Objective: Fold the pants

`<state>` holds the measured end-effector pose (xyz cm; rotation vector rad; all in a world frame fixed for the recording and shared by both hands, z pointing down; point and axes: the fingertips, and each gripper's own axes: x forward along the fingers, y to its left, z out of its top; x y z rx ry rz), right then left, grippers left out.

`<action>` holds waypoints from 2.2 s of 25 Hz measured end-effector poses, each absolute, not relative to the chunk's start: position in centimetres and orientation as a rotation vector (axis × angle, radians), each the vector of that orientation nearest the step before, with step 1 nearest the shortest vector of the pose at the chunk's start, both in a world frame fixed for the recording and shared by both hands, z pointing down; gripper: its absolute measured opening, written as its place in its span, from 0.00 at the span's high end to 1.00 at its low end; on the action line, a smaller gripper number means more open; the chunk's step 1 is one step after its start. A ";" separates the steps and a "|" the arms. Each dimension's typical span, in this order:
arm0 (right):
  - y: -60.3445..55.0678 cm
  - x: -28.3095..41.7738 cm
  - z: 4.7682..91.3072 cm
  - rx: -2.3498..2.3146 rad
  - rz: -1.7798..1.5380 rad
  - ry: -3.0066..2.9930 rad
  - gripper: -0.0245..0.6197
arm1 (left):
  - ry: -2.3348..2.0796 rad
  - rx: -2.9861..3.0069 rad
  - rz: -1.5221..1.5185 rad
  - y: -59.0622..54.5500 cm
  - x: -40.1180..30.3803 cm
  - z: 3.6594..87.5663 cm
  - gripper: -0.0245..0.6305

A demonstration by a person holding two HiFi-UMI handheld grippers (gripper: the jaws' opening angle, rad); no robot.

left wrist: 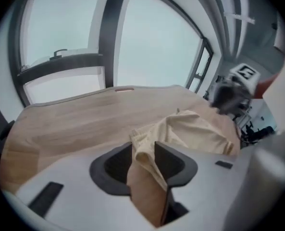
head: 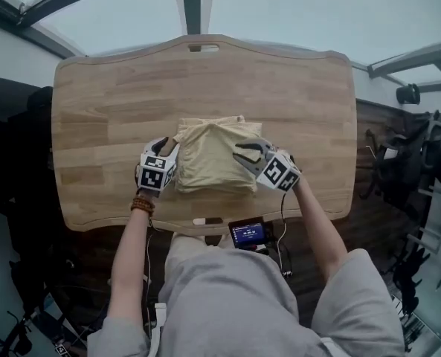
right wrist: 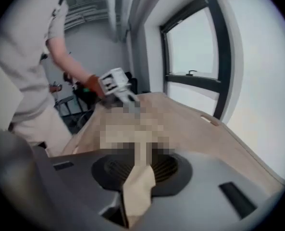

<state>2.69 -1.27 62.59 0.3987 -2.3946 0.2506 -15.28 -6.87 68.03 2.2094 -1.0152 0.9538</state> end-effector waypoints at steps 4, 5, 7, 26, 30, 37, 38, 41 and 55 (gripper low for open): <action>9.1 3.9 66.6 0.190 0.135 -2.249 0.83 | -0.887 2.227 1.197 -11.9 -12.5 72.5 0.73; 10.1 4.2 67.8 0.176 0.107 -2.208 0.82 | -0.806 2.240 1.281 -11.7 -11.9 73.1 0.73; 11.2 4.7 69.8 0.178 0.042 -2.147 0.82 | -0.658 2.300 1.429 -11.1 -10.9 73.6 0.85; -0.6 7.7 72.6 0.730 0.324 -2.127 0.82 | -0.548 2.472 1.349 3.0 -6.8 71.5 0.94; -2.7 7.6 72.9 0.745 0.408 -2.181 0.83 | -0.722 2.382 1.324 1.7 -7.8 74.1 0.94; -3.8 9.9 65.7 0.929 0.426 -2.311 0.86 | -1.090 2.394 1.104 -0.9 -8.9 67.5 0.94; -3.3 10.4 63.7 0.984 0.458 -2.356 0.87 | -1.165 2.391 1.013 -1.0 -9.1 65.5 0.94; -0.8 11.6 58.5 1.116 0.522 -2.474 0.91 | -1.355 2.410 0.783 -0.3 -9.2 58.9 0.94; 9.4 2.7 45.5 1.324 0.226 -2.539 0.96 | -1.317 2.650 0.369 9.2 -8.6 45.9 0.94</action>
